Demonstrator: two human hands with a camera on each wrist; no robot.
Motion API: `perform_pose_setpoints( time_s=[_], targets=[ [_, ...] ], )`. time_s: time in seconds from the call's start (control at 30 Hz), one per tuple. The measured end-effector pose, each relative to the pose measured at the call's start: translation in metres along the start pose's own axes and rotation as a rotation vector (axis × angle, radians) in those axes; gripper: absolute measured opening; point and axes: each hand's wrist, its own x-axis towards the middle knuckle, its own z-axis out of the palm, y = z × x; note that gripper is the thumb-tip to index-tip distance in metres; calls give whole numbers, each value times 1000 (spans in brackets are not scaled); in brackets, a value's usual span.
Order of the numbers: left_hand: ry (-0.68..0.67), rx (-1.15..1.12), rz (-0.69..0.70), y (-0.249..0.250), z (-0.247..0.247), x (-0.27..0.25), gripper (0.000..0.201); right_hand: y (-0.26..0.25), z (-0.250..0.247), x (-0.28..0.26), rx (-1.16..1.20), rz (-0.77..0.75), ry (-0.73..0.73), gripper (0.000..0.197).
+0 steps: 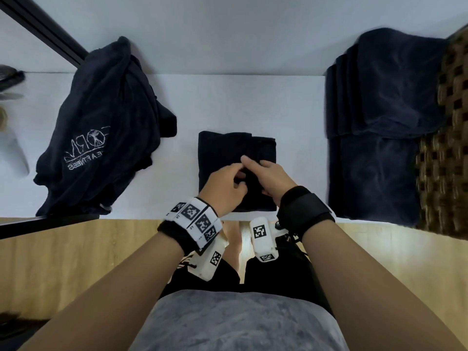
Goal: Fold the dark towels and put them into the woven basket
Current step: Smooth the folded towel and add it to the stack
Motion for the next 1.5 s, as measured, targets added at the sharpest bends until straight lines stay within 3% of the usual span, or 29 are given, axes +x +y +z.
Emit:
perform_pose_setpoints(
  time_s=[0.1, 0.23, 0.3, 0.4, 0.5, 0.6, 0.73, 0.93, 1.1, 1.3, 1.5],
  targets=[
    [178, -121, -62, -19, -16, -2, 26, 2, 0, 4, -81, -53, 84, 15],
    [314, -35, -134, -46, -36, 2, 13, -5, -9, -7, -7, -38, 118, 27],
    [295, -19, -203, -53, -38, 6, 15, -5, -18, -12, 21, -27, 164, 30],
    [209, -29, -287, -54, -30, 13, 38, 2, -32, -12, -33, 11, 210, 22],
    [169, -35, -344, -51, -17, 20, 54, 10, -38, -8, -212, 40, 248, 45],
    [214, -36, -394, -46, -9, 27, 54, 12, -33, -5, -274, 7, 293, 65],
    [207, -181, -468, -35, -5, 33, 55, 11, -21, -4, -182, 36, 243, 64],
    [168, -371, -401, -17, -4, 25, 30, 14, -32, -20, 13, 13, 136, 28],
    [159, -390, -205, 35, 18, 15, 16, 3, -93, -71, 14, -170, 253, 31],
    [35, -291, 10, 114, 80, 24, 39, 10, -191, -126, -69, -242, 512, 36],
    [8, -249, 42, 158, 128, 34, 58, 27, -236, -139, -119, -216, 651, 58]
  ],
)
